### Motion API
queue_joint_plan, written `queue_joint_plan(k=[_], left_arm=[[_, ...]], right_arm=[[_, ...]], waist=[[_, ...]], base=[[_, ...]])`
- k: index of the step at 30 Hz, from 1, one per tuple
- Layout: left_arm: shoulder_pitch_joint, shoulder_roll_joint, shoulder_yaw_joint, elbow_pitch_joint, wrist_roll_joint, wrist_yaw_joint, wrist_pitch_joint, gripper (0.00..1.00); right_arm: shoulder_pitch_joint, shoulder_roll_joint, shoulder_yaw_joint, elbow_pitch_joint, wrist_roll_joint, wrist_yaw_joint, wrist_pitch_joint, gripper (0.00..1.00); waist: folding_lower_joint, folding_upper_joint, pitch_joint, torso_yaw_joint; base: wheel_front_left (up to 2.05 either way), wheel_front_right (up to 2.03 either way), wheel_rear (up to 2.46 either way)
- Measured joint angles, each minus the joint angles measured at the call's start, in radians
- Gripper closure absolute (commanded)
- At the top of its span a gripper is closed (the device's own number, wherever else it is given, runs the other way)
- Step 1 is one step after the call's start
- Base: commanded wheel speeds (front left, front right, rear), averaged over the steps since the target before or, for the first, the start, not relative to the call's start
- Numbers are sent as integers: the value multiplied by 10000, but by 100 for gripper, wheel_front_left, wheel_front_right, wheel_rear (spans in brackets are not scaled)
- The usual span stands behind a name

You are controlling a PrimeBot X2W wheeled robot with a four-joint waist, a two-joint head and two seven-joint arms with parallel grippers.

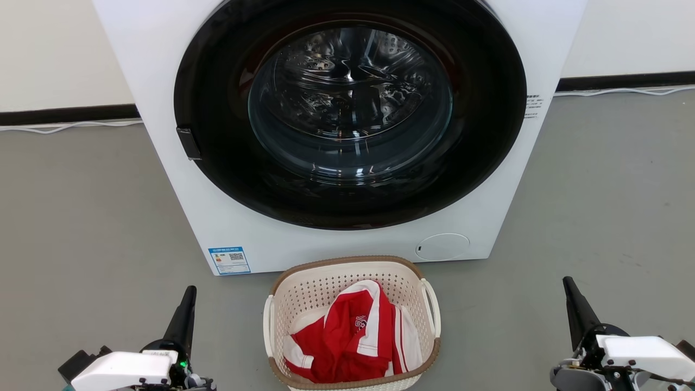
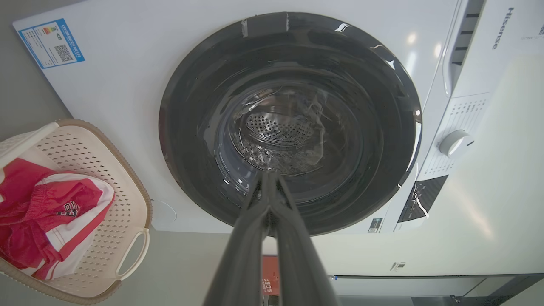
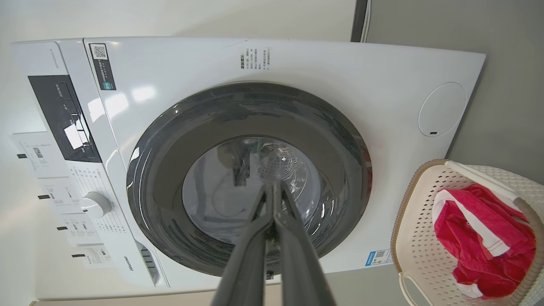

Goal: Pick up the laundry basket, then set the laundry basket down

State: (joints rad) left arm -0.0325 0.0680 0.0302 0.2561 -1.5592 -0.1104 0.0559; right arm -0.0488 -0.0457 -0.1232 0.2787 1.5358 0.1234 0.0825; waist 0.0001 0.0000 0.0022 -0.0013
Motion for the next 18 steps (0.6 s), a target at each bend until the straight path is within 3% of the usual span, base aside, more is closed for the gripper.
queue_joint_plan(k=[7, 18], left_arm=[[-118, 0, 100, 86, -732, -58, 198, 100], [-202, -19, 169, 92, -771, -128, 244, 100]], right_arm=[[-12, 0, -52, -25, 671, 0, 199, 100], [-178, 0, -61, -48, 671, 0, 199, 100]], waist=[[0, 0, 10, 13], [0, 0, 10, 14]], base=[[0, 0, 0], [0, 0, 0]])
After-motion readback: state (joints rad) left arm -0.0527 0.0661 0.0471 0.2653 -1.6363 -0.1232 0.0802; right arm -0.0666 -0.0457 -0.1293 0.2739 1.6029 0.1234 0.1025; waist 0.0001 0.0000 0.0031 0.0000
